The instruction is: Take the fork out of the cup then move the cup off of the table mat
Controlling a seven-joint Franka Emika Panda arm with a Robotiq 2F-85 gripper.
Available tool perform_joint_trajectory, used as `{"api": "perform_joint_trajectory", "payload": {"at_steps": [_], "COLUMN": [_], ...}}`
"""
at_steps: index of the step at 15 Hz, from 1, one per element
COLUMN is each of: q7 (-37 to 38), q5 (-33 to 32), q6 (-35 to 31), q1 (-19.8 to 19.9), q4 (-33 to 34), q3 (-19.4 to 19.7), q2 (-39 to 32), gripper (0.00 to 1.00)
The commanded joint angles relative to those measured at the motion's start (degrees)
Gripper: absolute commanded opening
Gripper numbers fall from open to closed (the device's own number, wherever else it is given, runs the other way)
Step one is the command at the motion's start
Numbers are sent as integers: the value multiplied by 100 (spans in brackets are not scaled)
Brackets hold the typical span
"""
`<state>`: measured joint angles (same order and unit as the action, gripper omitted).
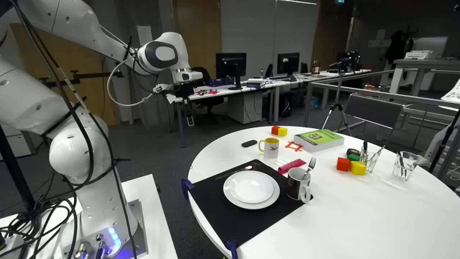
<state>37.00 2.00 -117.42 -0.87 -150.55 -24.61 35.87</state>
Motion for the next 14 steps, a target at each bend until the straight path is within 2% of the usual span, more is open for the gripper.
{"api": "perform_joint_trajectory", "payload": {"at_steps": [1, 8, 14], "q7": [99, -193, -484], "q5": [-121, -421, -810], "q6": [7, -353, -1297], "q1": [-179, -97, 163], "q4": [6, -144, -427], "q3": [167, 481, 1001], "q2": [-52, -154, -466], "gripper": [100, 100, 100]}}
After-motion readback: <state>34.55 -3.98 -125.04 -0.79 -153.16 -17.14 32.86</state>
